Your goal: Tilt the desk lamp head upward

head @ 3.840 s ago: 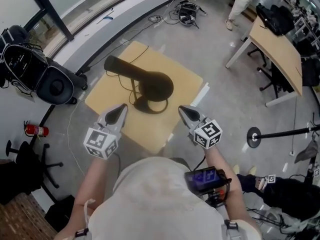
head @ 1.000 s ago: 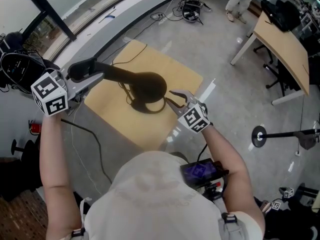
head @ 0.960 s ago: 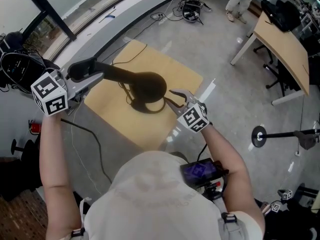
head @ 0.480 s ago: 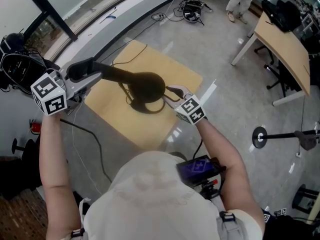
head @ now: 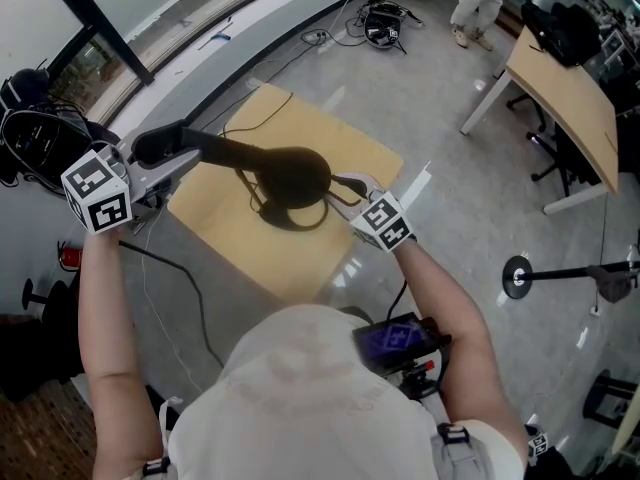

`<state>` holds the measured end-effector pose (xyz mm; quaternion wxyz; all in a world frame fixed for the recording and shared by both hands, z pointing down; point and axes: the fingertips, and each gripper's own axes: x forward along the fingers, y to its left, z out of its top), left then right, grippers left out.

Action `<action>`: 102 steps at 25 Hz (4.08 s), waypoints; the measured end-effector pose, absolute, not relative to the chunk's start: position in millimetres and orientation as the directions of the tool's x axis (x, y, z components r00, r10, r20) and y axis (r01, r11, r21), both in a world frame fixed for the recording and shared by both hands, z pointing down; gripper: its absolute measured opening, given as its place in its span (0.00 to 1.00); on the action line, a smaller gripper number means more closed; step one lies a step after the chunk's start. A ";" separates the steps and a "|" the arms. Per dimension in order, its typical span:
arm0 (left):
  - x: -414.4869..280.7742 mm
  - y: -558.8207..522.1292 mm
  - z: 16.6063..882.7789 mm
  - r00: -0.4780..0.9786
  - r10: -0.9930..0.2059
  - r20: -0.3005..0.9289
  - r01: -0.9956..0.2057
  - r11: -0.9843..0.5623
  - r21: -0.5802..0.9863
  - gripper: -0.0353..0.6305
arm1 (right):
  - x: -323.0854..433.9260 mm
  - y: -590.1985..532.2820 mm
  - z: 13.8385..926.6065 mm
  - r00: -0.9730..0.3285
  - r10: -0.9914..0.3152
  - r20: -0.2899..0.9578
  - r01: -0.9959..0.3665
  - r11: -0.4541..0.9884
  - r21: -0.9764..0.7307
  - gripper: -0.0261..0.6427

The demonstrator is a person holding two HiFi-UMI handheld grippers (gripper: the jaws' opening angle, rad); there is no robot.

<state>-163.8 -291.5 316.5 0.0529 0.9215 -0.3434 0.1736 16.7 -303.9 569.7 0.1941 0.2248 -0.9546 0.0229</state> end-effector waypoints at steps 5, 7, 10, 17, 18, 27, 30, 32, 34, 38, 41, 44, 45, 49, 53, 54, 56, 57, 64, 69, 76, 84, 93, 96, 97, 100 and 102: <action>-166.0 -290.7 318.2 0.704 -0.615 0.356 -0.654 -0.756 -0.013 0.41 | 23.7 -306.3 562.2 -0.795 -0.468 0.387 -0.453 0.881 0.135 0.29; -166.3 -291.1 318.3 0.704 -0.615 0.355 -0.655 -0.756 -0.010 0.41 | 26.6 -307.6 558.8 -0.787 -0.483 0.385 -0.457 0.874 0.163 0.31; -167.0 -292.2 319.3 0.704 -0.616 0.353 -0.657 -0.754 -0.004 0.41 | 29.1 -308.1 554.7 -0.770 -0.506 0.389 -0.437 0.862 0.256 0.30; -168.6 -292.4 318.2 0.711 -0.614 0.343 -0.654 -0.756 0.003 0.41 | 30.3 -305.4 548.0 -0.750 -0.527 0.399 -0.367 0.834 0.412 0.26; -168.4 -292.3 318.3 0.713 -0.612 0.342 -0.652 -0.758 0.003 0.41 | 30.7 -305.1 548.0 -0.752 -0.523 0.401 -0.362 0.836 0.412 0.26; -178.8 -292.7 326.1 0.706 -0.616 0.349 -0.665 -0.747 0.027 0.42 | 43.4 -317.7 526.2 -0.745 -0.558 0.367 -0.395 0.811 0.431 0.24; -180.8 -294.0 331.2 0.714 -0.606 0.351 -0.652 -0.758 0.018 0.42 | 47.4 -320.1 521.2 -0.736 -0.563 0.376 -0.374 0.801 0.468 0.24; -180.5 -293.2 333.9 0.717 -0.599 0.356 -0.645 -0.764 0.014 0.42 | 50.4 -320.1 518.4 -0.730 -0.570 0.378 -0.365 0.792 0.489 0.23; -180.9 -292.5 335.8 0.717 -0.594 0.364 -0.640 -0.768 0.008 0.42 | 53.2 -321.5 514.1 -0.723 -0.580 0.376 -0.364 0.782 0.505 0.23; -184.2 -291.5 341.0 0.709 -0.588 0.389 -0.637 -0.771 -0.005 0.42 | 57.0 -325.7 504.9 -0.712 -0.598 0.368 -0.364 0.762 0.535 0.22; -185.6 -289.4 345.1 0.705 -0.586 0.399 -0.638 -0.770 -0.004 0.42 | 60.4 -326.9 498.6 -0.704 -0.612 0.361 -0.369 0.749 0.550 0.22; -185.1 -289.5 347.1 0.704 -0.588 0.399 -0.642 -0.767 0.001 0.42 | 64.8 -329.6 492.3 -0.696 -0.627 0.350 -0.379 0.735 0.562 0.21; -185.3 -289.9 347.4 0.705 -0.588 0.397 -0.642 -0.767 0.002 0.42 | 65.7 -330.5 490.2 -0.693 -0.632 0.348 -0.381 0.730 0.567 0.21; -187.5 -289.0 347.4 0.703 -0.593 0.394 -0.646 -0.763 0.004 0.42 | 66.6 -331.9 482.7 -0.685 -0.643 0.342 -0.382 0.717 0.583 0.20; -191.8 -290.0 348.1 0.703 -0.596 0.388 -0.653 -0.757 0.020 0.42 | 67.1 -336.2 472.2 -0.677 -0.662 0.322 -0.401 0.698 0.593 0.20; -192.8 -290.1 348.7 0.704 -0.596 0.387 -0.655 -0.756 0.026 0.42 | 67.6 -337.5 469.0 -0.675 -0.667 0.315 -0.408 0.693 0.594 0.19; -193.5 -290.0 350.8 0.703 -0.596 0.387 -0.657 -0.753 0.035 0.42 | 69.2 -339.2 464.0 -0.671 -0.675 0.305 -0.416 0.684 0.599 0.19; -193.3 -289.7 351.9 0.703 -0.596 0.388 -0.657 -0.753 0.035 0.42 | 70.0 -339.7 462.4 -0.671 -0.677 0.302 -0.416 0.681 0.603 0.19; -196.0 -289.9 356.8 0.687 -0.591 0.423 -0.638 -0.769 -0.039 0.42 | 68.3 -341.1 460.4 -0.671 -0.677 0.302 -0.403 0.675 0.619 0.19; -197.3 -289.5 357.4 0.668 -0.594 0.448 -0.614 -0.781 -0.120 0.42 | 67.4 -341.7 457.6 -0.675 -0.676 0.297 -0.410 0.678 0.609 0.19; -198.7 -293.8 358.7 0.608 -0.617 0.500 -0.523 -0.785 -0.332 0.43 | 64.9 -347.5 455.2 -0.678 -0.677 0.285 -0.434 0.682 0.589 0.19; -192.1 -289.0 356.5 0.562 -0.618 0.550 -0.408 -0.786 -0.465 0.41 | 65.0 -351.2 455.3 -0.675 -0.683 0.278 -0.454 0.682 0.573 0.18; -193.9 -284.3 369.7 0.535 -0.607 0.587 -0.397 -0.795 -0.459 0.39 | 73.1 -356.3 424.4 -0.676 -0.706 0.209 -0.512 0.655 0.557 0.16; -192.4 -283.8 372.5 0.535 -0.606 0.588 -0.404 -0.796 -0.452 0.39 | 76.6 -356.2 412.8 -0.677 -0.711 0.190 -0.513 0.641 0.572 0.16; -191.7 -283.6 373.2 0.536 -0.605 0.589 -0.404 -0.796 -0.450 0.39 | 77.7 -355.7 409.5 -0.676 -0.714 0.184 -0.514 0.635 0.576 0.16; -190.9 -281.6 376.9 0.530 -0.606 0.593 -0.410 -0.796 -0.446 0.39 | 79.9 -354.0 400.3 -0.673 -0.721 0.165 -0.520 0.620 0.587 0.16; -190.1 -279.9 380.9 0.524 -0.608 0.597 -0.415 -0.794 -0.444 0.39 | 81.2 -352.7 393.6 -0.674 -0.724 0.147 -0.527 0.610 0.591 0.15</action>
